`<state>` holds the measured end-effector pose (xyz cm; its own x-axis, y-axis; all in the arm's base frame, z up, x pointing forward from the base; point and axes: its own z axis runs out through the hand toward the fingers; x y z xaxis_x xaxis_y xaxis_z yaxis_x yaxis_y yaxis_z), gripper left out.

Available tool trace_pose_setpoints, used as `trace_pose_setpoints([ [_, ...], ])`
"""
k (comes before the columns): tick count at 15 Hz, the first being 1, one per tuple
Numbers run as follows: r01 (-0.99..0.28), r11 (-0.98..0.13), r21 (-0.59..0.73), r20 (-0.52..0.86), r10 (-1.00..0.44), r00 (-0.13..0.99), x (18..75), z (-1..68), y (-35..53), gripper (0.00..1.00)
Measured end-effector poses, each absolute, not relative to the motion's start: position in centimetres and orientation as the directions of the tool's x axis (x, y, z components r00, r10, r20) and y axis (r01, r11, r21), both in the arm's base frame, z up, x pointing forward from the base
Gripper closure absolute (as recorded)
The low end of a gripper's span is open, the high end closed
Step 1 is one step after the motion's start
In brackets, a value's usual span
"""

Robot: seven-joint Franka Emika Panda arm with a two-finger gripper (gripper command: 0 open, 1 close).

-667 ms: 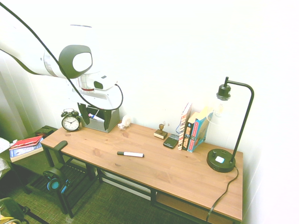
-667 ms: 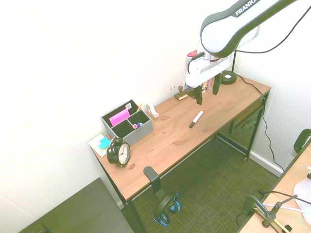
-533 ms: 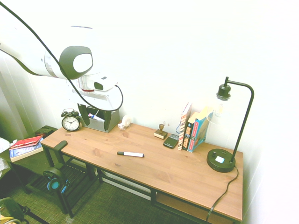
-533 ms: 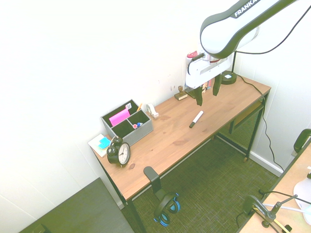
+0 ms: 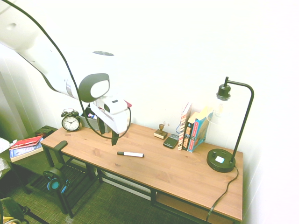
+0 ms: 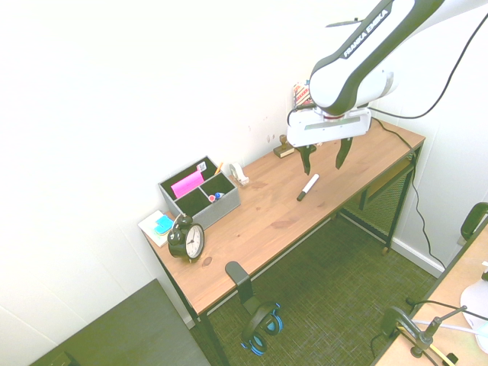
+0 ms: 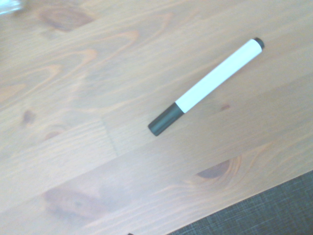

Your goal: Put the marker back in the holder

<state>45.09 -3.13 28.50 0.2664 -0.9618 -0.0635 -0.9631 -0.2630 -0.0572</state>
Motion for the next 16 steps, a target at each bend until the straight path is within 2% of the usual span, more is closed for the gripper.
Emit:
trace_pose_setpoints([
  [2,-0.980,-0.195,-0.041,-0.074,-0.977,0.198,45.3,25.3,-4.1,0.00],
  [6,-0.989,-0.144,-0.023,-0.108,-0.983,0.146,46.9,20.7,-2.9,0.00],
  [14,-1.000,0.013,-0.009,-0.153,-0.988,-0.011,52.8,17.5,-3.7,0.00],
  [15,-1.000,0.017,-0.002,-0.158,-0.987,-0.017,53.2,16.7,-3.6,1.00],
  [16,-1.000,0.021,0.003,-0.165,-0.986,-0.021,53.7,15.9,-3.2,1.00],
])
